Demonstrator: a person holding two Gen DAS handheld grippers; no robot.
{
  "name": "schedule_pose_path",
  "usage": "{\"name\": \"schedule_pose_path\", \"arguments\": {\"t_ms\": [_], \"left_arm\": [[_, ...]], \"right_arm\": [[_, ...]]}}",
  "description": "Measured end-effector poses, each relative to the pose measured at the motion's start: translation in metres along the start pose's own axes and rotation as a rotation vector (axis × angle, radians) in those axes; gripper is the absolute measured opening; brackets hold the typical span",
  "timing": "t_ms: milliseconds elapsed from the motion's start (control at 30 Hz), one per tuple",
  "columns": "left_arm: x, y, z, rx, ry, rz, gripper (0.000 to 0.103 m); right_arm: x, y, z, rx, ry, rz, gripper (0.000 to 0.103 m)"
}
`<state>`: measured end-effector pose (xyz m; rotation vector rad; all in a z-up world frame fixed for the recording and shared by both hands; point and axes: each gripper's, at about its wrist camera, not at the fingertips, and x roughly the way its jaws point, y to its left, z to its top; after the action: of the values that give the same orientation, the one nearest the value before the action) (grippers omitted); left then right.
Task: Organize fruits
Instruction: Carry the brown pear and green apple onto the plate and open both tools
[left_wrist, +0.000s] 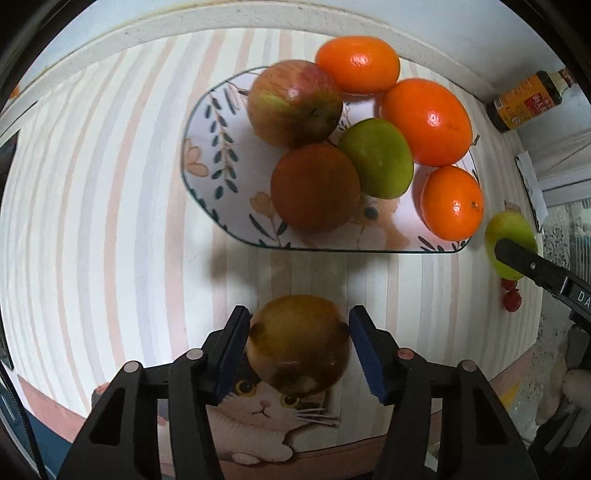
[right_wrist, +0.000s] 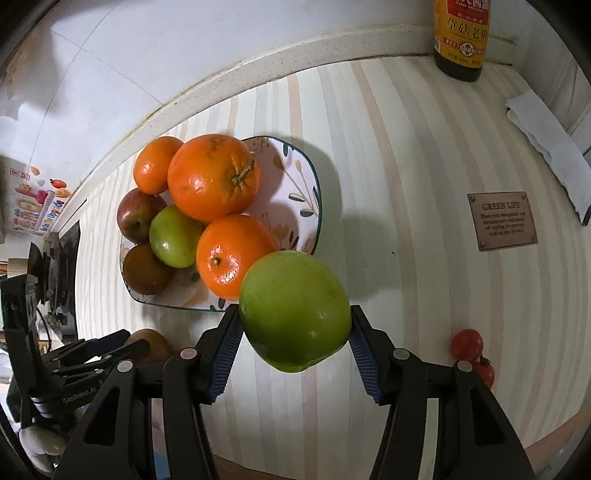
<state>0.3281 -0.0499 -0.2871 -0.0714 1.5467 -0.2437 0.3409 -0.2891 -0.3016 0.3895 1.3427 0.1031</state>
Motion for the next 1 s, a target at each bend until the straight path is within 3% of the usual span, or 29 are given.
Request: {"name": "schedule_pose_path", "arguments": {"t_ms": [333, 433, 600, 667, 833, 1000], "left_arm": [[0.027, -0.022, 0.017, 0.075, 0.063, 0.040, 0.063], [0.027, -0.014, 0.021, 0.025, 0.091, 0.005, 0.063], [0.013, 0.000, 0.027, -0.043, 0.110, -0.113, 0.063], [0.011, -0.004, 0.026, -0.014, 0.114, -0.094, 0.063], [0.027, -0.021, 0.018, 0.103, 0.133, 0.047, 0.065], [0.029, -0.030, 0.017, 0.141, 0.105, 0.089, 0.065]], "right_arm": [[-0.004, -0.015, 0.001, 0.035, -0.005, 0.021, 0.060], [-0.010, -0.019, 0.002, 0.036, -0.012, 0.020, 0.060], [-0.015, -0.024, 0.000, 0.049, -0.016, 0.027, 0.060], [-0.013, -0.024, -0.002, 0.053, -0.014, 0.027, 0.060], [-0.012, -0.025, -0.004, 0.055, -0.009, 0.021, 0.060], [-0.012, -0.024, -0.005, 0.048, -0.005, 0.017, 0.060]]}}
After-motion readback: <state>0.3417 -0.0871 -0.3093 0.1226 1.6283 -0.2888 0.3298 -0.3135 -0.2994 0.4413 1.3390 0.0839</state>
